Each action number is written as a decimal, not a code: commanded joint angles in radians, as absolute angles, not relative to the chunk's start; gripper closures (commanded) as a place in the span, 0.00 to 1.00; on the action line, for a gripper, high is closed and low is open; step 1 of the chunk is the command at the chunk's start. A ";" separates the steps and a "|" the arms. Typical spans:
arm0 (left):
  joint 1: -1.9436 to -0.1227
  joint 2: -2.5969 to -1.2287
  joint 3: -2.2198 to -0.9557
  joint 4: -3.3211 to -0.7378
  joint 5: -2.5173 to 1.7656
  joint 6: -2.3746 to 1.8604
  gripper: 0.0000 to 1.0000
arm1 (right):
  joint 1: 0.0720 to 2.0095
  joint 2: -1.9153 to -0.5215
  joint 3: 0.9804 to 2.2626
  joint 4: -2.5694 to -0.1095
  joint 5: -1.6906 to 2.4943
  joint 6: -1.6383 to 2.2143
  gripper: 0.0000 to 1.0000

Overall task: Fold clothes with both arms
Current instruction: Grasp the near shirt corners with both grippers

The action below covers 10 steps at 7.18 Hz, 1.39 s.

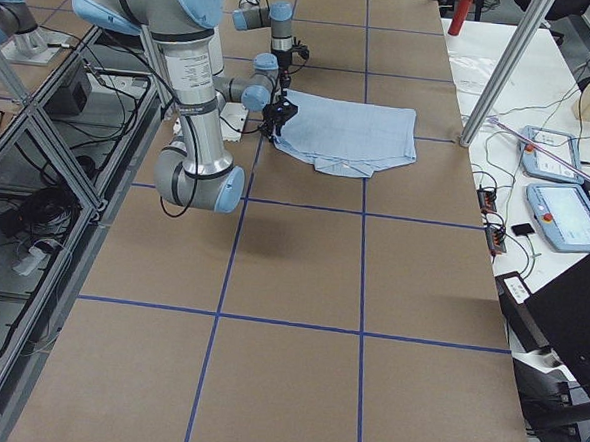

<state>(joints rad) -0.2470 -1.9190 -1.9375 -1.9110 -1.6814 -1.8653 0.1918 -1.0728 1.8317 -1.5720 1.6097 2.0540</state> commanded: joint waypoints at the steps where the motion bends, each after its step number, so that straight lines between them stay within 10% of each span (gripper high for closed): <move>1: -0.247 -1.919 -1.937 -1.911 -1.681 -1.865 1.00 | 0.198 -1.071 1.838 -1.572 1.612 2.054 1.00; 10: -0.239 -1.934 -2.129 -1.804 -1.713 -1.865 1.00 | 0.219 -1.145 2.087 -1.579 1.627 2.054 1.00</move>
